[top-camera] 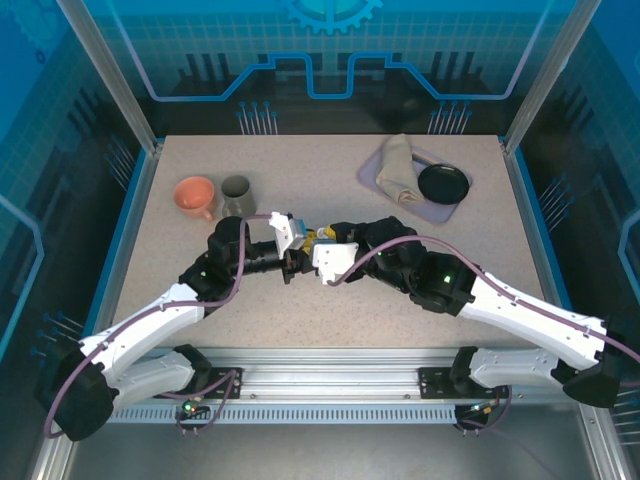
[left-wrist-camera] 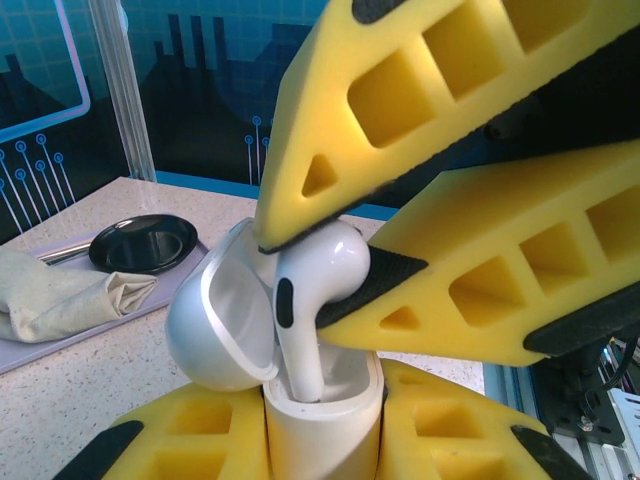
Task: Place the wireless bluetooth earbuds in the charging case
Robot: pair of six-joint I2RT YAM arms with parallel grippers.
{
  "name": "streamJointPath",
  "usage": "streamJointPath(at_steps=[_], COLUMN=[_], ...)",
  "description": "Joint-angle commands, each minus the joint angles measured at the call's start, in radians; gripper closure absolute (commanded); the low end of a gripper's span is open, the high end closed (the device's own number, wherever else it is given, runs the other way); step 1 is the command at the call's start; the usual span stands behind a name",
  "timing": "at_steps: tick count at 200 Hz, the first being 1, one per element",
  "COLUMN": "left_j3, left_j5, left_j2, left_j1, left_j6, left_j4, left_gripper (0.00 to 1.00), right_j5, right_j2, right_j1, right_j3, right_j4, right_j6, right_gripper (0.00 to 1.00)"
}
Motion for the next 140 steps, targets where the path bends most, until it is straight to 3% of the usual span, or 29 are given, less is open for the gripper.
streamJointPath(at_steps=[1, 140], left_j3=[0.027, 0.022], left_j5=[0.02, 0.018], left_j2=[-0.017, -0.021], left_j1=[-0.009, -0.01], left_j6=[0.024, 0.023], left_j4=[0.015, 0.015], left_gripper=[1.0, 1.0], right_j5=[-0.003, -0.126], right_j2=[0.009, 0.036], right_j1=[0.013, -0.042], right_j3=[0.034, 0.07], right_j4=[-0.054, -0.122], right_j6=[-0.009, 0.059], right_gripper=[0.77, 0.72])
